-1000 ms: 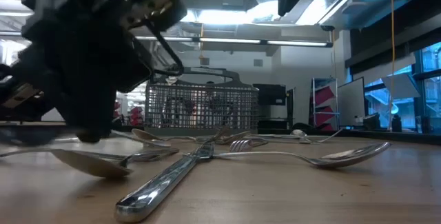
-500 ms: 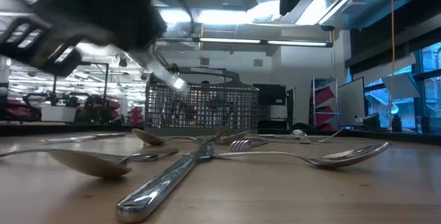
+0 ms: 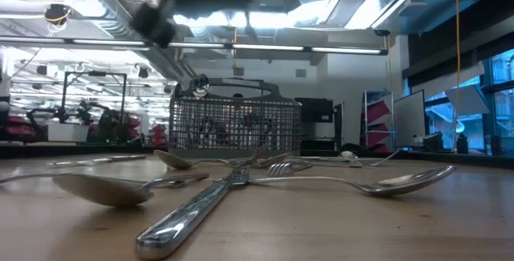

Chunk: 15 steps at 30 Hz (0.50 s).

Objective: Sort silverware
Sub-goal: Put the silver fork into the silverware rack

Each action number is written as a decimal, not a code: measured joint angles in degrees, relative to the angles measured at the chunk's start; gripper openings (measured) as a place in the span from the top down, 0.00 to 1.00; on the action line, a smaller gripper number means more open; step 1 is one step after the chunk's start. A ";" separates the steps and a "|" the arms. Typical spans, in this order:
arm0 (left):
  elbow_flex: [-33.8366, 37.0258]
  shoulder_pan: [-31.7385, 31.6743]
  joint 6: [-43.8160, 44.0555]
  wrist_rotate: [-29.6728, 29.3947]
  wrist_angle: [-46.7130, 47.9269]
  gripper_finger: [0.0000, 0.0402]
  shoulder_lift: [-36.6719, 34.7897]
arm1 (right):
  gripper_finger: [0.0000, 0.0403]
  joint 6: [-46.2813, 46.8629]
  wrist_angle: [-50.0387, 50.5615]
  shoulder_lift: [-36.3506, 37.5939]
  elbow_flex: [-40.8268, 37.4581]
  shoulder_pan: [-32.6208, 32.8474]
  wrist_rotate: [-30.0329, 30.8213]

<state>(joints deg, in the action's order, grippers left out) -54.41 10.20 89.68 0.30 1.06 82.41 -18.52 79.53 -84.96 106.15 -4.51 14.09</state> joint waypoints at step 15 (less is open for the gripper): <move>-0.02 -21.37 -9.71 -4.07 -24.02 1.00 -0.16 | 0.76 0.39 0.39 2.83 0.00 -0.02 2.40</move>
<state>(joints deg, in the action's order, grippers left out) -54.43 -11.16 79.96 -3.77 -22.97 82.25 -18.13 79.92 -82.13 106.15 -4.54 16.49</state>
